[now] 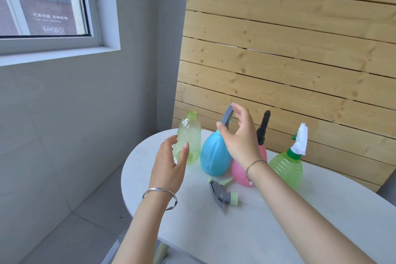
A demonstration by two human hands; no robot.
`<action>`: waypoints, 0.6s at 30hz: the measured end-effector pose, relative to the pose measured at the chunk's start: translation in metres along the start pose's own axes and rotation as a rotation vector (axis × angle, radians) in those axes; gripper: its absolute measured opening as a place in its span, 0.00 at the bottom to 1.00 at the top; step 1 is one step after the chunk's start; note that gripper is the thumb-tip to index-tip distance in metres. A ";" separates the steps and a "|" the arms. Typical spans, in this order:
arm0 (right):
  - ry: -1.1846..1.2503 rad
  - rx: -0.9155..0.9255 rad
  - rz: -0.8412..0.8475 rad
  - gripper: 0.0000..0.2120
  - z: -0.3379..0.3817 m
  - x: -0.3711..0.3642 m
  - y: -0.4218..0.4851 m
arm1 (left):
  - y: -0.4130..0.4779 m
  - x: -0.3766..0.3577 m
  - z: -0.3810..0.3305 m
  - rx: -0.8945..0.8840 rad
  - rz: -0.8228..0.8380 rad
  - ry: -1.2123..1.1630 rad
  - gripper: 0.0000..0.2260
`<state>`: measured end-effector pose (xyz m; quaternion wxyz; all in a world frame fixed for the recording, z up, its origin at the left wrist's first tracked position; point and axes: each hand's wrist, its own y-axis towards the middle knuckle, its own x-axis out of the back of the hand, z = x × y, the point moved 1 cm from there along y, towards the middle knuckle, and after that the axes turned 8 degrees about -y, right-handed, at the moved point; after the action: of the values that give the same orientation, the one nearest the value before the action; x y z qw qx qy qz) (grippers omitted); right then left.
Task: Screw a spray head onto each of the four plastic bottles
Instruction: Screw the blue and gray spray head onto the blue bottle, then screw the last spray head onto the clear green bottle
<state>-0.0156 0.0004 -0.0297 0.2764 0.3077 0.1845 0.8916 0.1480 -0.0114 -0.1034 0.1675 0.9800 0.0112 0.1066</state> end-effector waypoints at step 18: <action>0.093 -0.230 0.170 0.33 -0.007 -0.011 0.039 | -0.001 0.004 -0.002 0.010 -0.001 -0.007 0.20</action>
<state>-0.0277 -0.0379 -0.0203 0.2245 0.2467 0.0672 0.9403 0.1515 -0.0101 -0.1013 0.1628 0.9812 0.0118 0.1032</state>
